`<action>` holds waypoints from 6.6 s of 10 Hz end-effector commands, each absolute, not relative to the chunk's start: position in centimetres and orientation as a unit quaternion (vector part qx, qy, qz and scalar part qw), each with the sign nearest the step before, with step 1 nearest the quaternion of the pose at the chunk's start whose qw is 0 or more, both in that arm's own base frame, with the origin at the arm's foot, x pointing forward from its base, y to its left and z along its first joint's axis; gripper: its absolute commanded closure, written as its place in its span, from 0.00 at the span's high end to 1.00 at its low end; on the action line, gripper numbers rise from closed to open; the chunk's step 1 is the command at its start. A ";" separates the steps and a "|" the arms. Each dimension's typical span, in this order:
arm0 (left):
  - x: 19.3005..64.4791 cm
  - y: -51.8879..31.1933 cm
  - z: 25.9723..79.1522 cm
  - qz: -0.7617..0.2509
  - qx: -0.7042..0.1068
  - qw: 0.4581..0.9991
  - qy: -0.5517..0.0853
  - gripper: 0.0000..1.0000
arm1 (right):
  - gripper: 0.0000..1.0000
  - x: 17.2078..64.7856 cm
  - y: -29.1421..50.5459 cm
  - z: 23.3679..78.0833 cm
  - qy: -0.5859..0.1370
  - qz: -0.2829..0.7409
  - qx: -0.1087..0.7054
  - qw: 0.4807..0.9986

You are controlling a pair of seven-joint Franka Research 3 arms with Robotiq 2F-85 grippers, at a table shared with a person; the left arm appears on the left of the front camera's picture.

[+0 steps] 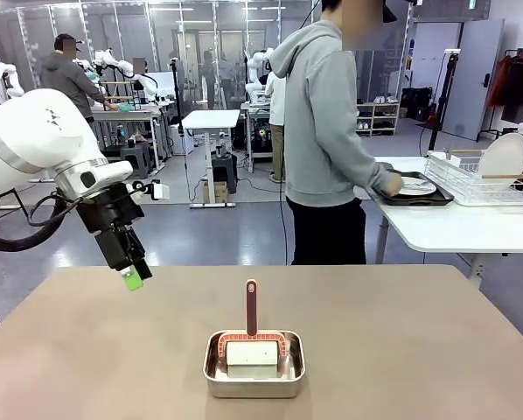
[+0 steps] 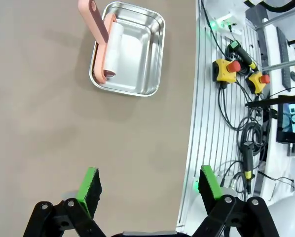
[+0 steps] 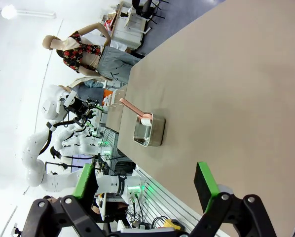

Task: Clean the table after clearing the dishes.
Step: When the right (or left) Handle tray is removed, use the right hand (or left hand) to clean the right (or left) side of the table with the Lint Roller.

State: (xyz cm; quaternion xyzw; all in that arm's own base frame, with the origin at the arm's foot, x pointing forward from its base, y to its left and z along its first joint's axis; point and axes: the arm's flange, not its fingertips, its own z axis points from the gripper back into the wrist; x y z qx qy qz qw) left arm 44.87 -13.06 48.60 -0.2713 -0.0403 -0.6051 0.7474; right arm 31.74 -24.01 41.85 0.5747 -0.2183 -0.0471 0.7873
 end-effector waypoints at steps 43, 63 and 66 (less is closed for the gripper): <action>53.4 -39.2 40.9 -0.717 -0.136 0.670 0.136 0.20 | 1.00 31.6 -24.0 42.1 -0.223 -0.047 0.572 0.788; 50.5 -19.6 54.3 -0.210 -0.206 0.956 -0.015 0.05 | 1.00 31.6 -24.0 42.1 -0.223 -0.047 0.572 0.788; 50.5 -19.6 54.3 -0.210 -0.206 0.956 -0.015 0.05 | 1.00 31.6 -24.0 42.1 -0.223 -0.047 0.572 0.788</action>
